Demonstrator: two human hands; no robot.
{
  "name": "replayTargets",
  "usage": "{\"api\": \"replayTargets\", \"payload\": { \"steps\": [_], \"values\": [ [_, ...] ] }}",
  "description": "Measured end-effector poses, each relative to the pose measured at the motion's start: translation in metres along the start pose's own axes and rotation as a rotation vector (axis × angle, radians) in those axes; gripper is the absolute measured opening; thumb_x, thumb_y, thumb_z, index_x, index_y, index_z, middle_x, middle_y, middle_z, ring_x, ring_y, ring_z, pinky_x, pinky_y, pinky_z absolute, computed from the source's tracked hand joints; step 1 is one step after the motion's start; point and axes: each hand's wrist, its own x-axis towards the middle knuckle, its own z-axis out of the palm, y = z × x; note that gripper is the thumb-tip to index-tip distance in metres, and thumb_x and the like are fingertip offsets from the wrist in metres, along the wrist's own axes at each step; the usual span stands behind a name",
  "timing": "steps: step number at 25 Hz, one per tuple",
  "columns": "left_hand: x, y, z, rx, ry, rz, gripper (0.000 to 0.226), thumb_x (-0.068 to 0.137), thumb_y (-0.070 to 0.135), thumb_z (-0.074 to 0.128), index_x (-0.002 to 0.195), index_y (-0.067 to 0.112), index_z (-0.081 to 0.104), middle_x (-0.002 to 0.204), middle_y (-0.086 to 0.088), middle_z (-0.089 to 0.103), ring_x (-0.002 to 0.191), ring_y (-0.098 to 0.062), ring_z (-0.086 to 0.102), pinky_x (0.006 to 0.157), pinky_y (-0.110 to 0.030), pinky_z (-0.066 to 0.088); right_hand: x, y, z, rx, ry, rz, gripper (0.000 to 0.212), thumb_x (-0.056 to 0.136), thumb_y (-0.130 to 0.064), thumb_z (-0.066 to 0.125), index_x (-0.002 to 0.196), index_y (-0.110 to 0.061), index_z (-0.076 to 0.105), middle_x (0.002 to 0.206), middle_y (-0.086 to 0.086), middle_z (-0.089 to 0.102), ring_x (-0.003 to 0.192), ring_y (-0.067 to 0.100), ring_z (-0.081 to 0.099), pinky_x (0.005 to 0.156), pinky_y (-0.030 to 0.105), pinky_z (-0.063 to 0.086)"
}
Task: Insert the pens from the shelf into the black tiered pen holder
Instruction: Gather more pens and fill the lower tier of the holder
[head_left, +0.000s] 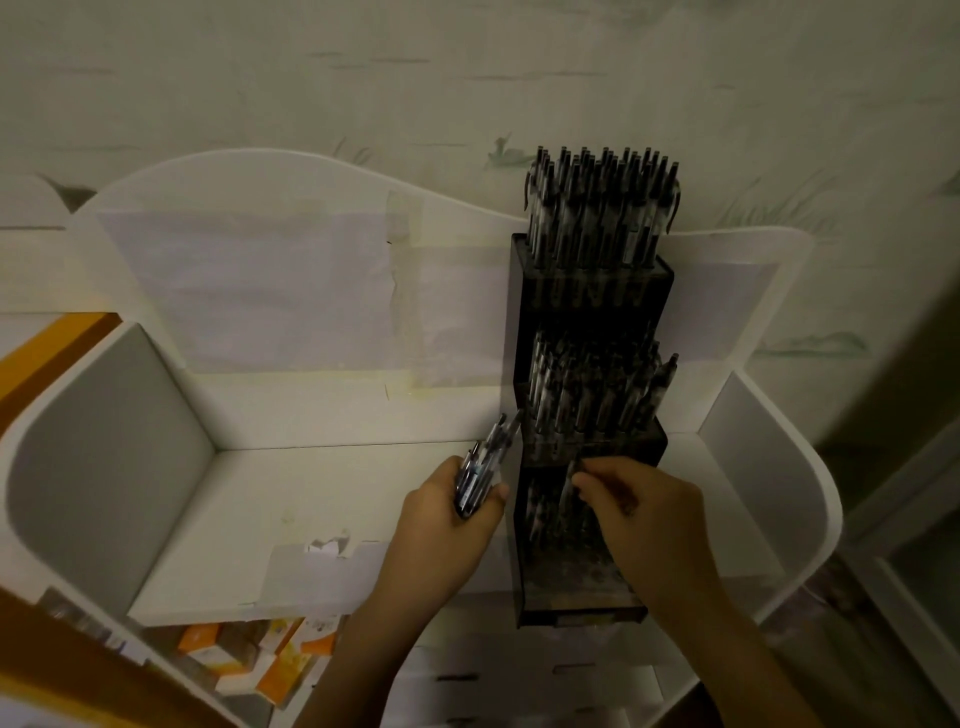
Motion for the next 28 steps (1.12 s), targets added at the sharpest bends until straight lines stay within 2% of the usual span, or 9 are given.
{"api": "replayTargets", "payload": {
  "steps": [3,6,8,12,14,18,20,24,28],
  "values": [
    [-0.001,0.001,-0.001,-0.016,0.005,0.002,0.012,0.091,0.029,0.064,0.083,0.026,0.055,0.058,0.007,0.052,0.047,-0.001,0.049,0.053,-0.033,0.051,-0.007,0.013,0.011,-0.015,-0.014,-0.017,0.012,0.081,-0.011,0.074,0.092,-0.015,0.075,0.08,-0.016,0.067,0.08,-0.015,0.061,0.071,-0.001,0.044],
    [-0.002,0.001,0.0,-0.01,0.005,0.003,0.012,0.091,0.029,0.064,0.084,0.027,0.055,0.057,0.007,0.053,0.047,-0.002,0.049,0.053,-0.035,0.052,-0.017,0.027,0.023,-0.048,-0.062,-0.013,0.013,0.079,-0.009,0.077,0.09,-0.015,0.076,0.077,-0.009,0.07,0.075,-0.008,0.061,0.07,-0.002,0.044],
    [-0.001,0.001,0.0,-0.004,0.006,0.002,0.013,0.091,0.029,0.064,0.083,0.027,0.055,0.058,0.007,0.053,0.047,-0.002,0.049,0.054,-0.036,0.052,-0.022,0.031,0.027,-0.043,-0.085,0.028,0.011,0.079,-0.01,0.078,0.087,-0.016,0.075,0.072,-0.013,0.066,0.07,-0.011,0.061,0.066,-0.002,0.043],
    [-0.003,0.002,0.002,0.037,0.005,0.03,0.017,0.09,0.029,0.064,0.08,0.026,0.052,0.059,0.006,0.051,0.049,0.0,0.049,0.047,-0.014,0.04,-0.021,0.031,0.025,-0.035,-0.127,0.103,0.014,0.079,-0.017,0.078,0.092,-0.015,0.075,0.077,-0.014,0.065,0.07,-0.005,0.063,0.069,-0.002,0.044],
    [-0.004,0.004,0.005,0.047,-0.001,0.044,0.016,0.09,0.028,0.065,0.08,0.026,0.052,0.059,0.006,0.051,0.051,0.001,0.05,0.048,-0.011,0.038,-0.018,0.023,0.02,-0.032,-0.134,0.134,0.02,0.078,-0.021,0.079,0.097,-0.018,0.074,0.08,-0.018,0.065,0.072,-0.005,0.064,0.07,-0.001,0.045],
    [-0.006,0.007,0.012,0.042,-0.031,0.051,0.016,0.088,0.027,0.067,0.082,0.029,0.052,0.065,0.009,0.056,0.059,0.006,0.055,0.051,-0.009,0.041,-0.007,-0.008,0.003,0.135,-0.05,0.12,0.012,0.079,-0.022,0.076,0.091,-0.021,0.075,0.077,-0.018,0.07,0.076,-0.003,0.067,0.068,0.008,0.052],
    [-0.007,0.008,0.017,0.034,-0.059,0.057,0.014,0.088,0.026,0.067,0.086,0.029,0.054,0.07,0.008,0.059,0.063,0.006,0.057,0.053,-0.009,0.043,-0.001,-0.029,-0.002,0.295,-0.086,0.177,0.01,0.078,-0.027,0.075,0.086,-0.021,0.075,0.076,-0.014,0.073,0.074,0.001,0.069,0.068,0.014,0.055],
    [-0.008,0.008,0.025,0.046,-0.084,0.081,0.016,0.087,0.023,0.067,0.089,0.031,0.054,0.077,0.007,0.064,0.07,-0.002,0.062,0.058,-0.015,0.051,0.003,-0.044,0.001,0.41,-0.104,0.324,0.025,0.068,-0.039,0.077,0.078,-0.017,0.072,0.074,-0.007,0.074,0.069,0.01,0.07,0.066,0.024,0.057],
    [-0.009,0.009,0.031,0.083,-0.097,0.092,0.015,0.087,0.025,0.067,0.095,0.027,0.054,0.081,0.007,0.065,0.073,-0.008,0.064,0.065,-0.022,0.056,0.008,-0.041,-0.001,0.474,-0.08,0.445,0.012,0.076,-0.02,0.079,0.079,-0.01,0.073,0.067,0.002,0.073,0.06,0.014,0.07,0.06,0.024,0.057]
  ]
}}
